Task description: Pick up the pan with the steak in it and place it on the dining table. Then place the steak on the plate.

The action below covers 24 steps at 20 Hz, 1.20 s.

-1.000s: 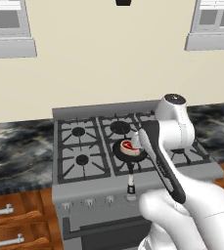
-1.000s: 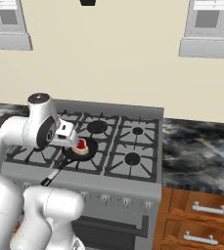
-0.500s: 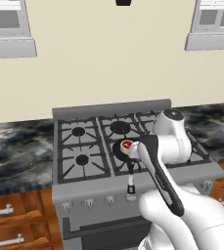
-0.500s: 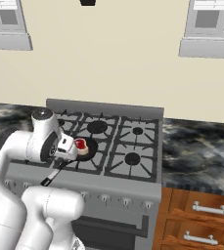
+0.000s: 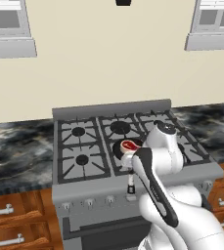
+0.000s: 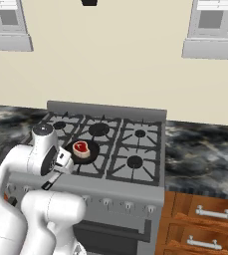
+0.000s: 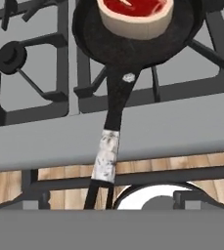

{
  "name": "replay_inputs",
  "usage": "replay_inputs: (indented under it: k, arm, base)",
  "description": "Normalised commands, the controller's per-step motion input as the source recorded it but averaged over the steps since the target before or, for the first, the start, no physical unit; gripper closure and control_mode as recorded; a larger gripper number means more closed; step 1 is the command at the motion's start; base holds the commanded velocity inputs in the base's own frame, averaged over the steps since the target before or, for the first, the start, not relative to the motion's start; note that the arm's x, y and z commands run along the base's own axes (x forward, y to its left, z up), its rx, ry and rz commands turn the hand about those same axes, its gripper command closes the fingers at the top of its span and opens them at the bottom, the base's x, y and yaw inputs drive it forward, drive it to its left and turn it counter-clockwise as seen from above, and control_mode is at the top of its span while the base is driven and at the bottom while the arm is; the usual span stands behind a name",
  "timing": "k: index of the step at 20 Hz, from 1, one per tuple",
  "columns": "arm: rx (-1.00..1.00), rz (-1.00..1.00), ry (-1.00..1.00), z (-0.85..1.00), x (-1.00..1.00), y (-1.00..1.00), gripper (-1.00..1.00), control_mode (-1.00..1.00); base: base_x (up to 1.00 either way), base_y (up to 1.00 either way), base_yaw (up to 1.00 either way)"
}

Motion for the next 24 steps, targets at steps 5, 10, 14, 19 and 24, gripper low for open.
replay_inputs:
  k: [5,10,14,19,24]
  arm:
    - [0.06,-0.07,0.03,-0.30,0.00,0.33,-1.00,-1.00]
    - [0.00,-0.01,0.00,-0.02,0.01,0.02,-1.00,-1.00]
    - [-0.01,0.00,-0.01,-0.21,0.06,0.00,-1.00,-1.00]
    - [-0.02,-0.03,-0.07,-0.23,0.05,0.00,-1.00,-1.00]
    - [-0.03,-0.04,-0.06,-0.24,0.05,0.00,-1.00,-1.00]
  base:
    - [0.00,0.00,0.00]
    - [0.00,0.00,0.00]
    - [0.00,0.00,0.00]
    - [0.00,0.00,0.00]
    - [0.00,0.00,0.00]
